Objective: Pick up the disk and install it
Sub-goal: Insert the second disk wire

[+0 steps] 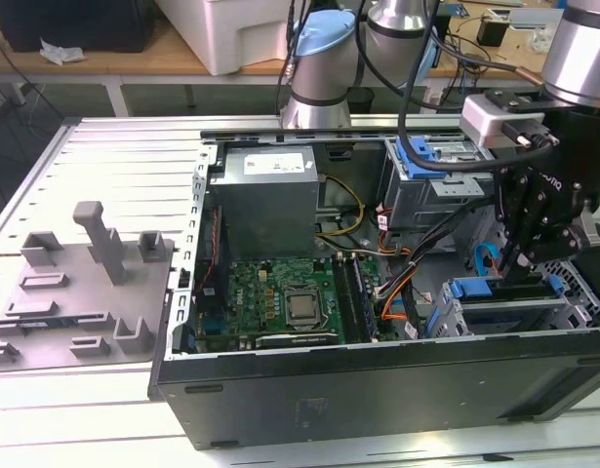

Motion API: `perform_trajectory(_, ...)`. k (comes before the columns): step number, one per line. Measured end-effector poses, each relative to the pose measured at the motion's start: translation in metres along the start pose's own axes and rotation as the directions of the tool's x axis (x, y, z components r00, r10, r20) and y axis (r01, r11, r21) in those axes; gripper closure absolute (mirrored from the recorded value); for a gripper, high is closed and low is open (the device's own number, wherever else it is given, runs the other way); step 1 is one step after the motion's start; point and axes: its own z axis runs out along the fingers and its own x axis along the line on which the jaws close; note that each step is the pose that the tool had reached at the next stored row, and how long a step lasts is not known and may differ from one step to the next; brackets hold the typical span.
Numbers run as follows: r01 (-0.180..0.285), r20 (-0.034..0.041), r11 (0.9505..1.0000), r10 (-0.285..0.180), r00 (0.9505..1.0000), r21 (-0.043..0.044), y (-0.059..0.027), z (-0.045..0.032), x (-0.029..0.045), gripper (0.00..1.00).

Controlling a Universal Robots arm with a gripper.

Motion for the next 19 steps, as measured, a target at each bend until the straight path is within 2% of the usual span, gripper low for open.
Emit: perform_trajectory(19, 0.006, 0.0002, 1.0000, -0.006, 1.0000, 0.0008, -0.0004, 0.0010, -0.0001, 0.84)
